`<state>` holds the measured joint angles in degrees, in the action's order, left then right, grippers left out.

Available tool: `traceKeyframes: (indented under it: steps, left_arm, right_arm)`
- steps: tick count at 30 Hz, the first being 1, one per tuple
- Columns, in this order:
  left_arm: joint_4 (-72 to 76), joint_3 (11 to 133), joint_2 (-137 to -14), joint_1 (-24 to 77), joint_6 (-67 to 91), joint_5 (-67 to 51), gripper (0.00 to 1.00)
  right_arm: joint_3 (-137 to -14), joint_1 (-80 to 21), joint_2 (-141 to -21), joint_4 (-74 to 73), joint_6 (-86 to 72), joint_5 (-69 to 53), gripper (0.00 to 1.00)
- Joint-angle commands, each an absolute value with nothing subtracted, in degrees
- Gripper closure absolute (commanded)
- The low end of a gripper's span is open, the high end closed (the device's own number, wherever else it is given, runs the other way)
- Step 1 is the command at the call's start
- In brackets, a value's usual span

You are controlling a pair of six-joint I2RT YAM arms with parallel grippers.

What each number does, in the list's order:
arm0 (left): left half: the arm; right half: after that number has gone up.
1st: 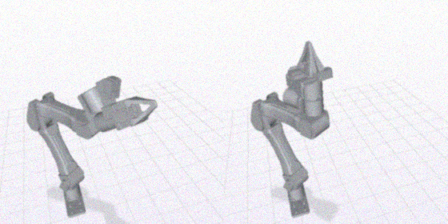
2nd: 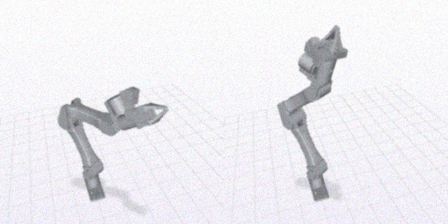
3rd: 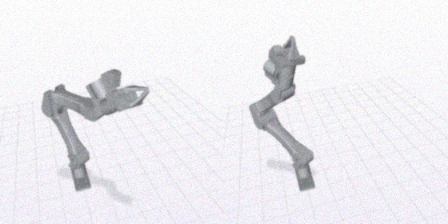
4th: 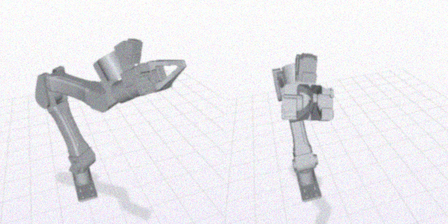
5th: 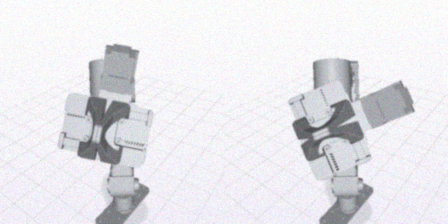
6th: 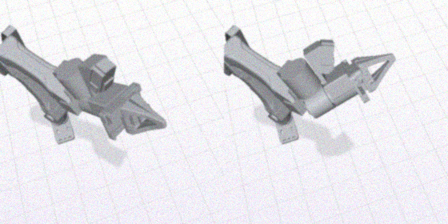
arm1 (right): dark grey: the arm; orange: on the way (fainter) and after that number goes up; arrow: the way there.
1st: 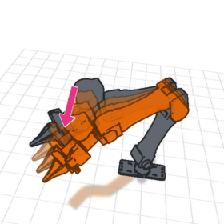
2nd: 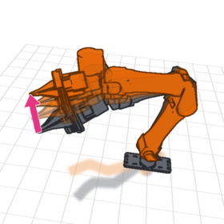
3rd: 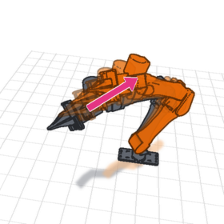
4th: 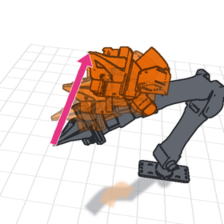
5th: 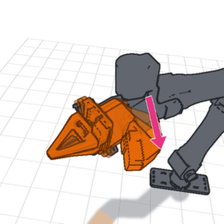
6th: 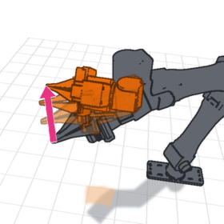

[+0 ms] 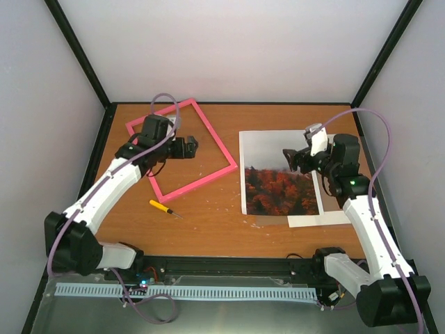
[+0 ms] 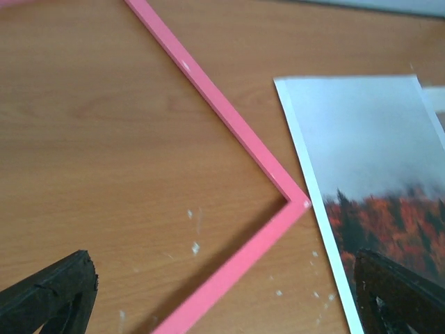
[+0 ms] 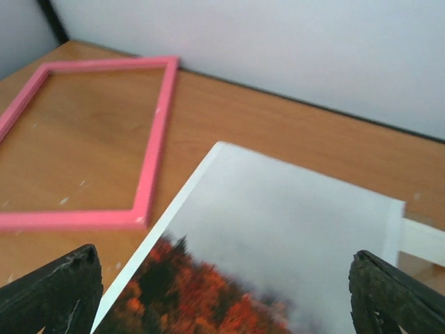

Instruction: Take the photo out of the frame

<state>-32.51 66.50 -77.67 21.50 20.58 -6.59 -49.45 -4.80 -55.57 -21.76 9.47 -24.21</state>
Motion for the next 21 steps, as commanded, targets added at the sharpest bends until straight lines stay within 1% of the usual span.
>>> traceKeyframes:
  steps: [1, 4, 6, 9, 11, 16, 21]
  left_arm:
    - [-26.9, 65.0, -72.3, 20.7, 19.3, 5.3, 0.00]
    - [-21.5, 59.6, -69.7, 20.7, 19.2, 11.7, 0.00]
    - [-20.1, 57.7, -68.8, 20.6, 19.2, 13.0, 0.00]
    - [-19.6, 56.2, -68.3, 20.7, 20.9, 15.3, 0.00]
    - [-19.8, 56.3, -68.2, 20.6, 21.5, 16.7, 0.00]
    - [-20.3, 56.7, -66.6, 20.6, 22.1, 20.3, 0.00]
    - [-18.2, 54.8, -64.2, 20.6, 21.3, 21.2, 0.00]
  right_arm:
    - [-50.8, -4.4, -56.5, -13.9, 1.5, -14.1, 0.05]
    - [-45.9, -4.4, -56.9, -8.8, -1.0, -11.9, 0.04]
    - [-44.8, -4.4, -56.9, -9.0, -1.0, -11.3, 0.04]
    - [-44.9, -4.4, -56.2, -10.0, -2.3, -10.0, 0.03]
    - [-45.6, -4.4, -55.5, -10.4, -3.2, -10.7, 0.00]
    - [-49.5, -4.4, -55.4, -13.7, -3.7, -9.8, 0.00]
    - [-49.0, -4.4, -55.3, -13.5, -2.8, -8.4, 0.00]
